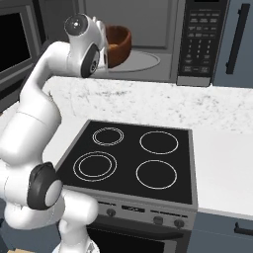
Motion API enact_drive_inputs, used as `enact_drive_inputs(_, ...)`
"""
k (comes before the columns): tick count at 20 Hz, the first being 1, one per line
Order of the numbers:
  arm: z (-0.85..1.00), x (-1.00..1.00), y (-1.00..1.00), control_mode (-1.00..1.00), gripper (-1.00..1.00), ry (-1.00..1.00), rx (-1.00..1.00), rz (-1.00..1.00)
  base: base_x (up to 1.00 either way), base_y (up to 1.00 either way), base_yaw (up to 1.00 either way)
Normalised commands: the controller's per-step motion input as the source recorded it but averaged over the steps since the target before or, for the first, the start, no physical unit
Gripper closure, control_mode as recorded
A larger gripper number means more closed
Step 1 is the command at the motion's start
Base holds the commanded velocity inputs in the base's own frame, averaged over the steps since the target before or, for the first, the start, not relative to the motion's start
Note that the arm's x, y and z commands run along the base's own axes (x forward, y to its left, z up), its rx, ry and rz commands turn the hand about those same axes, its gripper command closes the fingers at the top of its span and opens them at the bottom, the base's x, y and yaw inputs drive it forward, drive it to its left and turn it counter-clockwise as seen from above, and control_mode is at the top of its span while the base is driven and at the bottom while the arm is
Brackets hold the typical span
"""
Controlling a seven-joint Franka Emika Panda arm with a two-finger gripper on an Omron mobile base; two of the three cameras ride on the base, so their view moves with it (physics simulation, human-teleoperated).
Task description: Open the microwave, place the bowl with waffle inside the microwave, then close the microwave door and turn it on.
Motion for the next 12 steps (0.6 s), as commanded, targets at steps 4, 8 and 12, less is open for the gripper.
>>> enact_drive_inputs(4, 0.25, 0.20, 0.00, -1.00, 1.00, 0.13, 0.06, 0.00, 0.00, 0.00, 0.00)
enact_drive_inputs(8, 0.00, 0.20, 0.00, -1.00, 1.00, 0.01, 0.08, 0.00, 0.00, 0.00, 0.00)
enact_drive_inputs(12, -0.13, 0.26, 0.00, -1.00, 1.00, 0.00, 0.06, 0.00, 0.00, 0.00, 0.00)
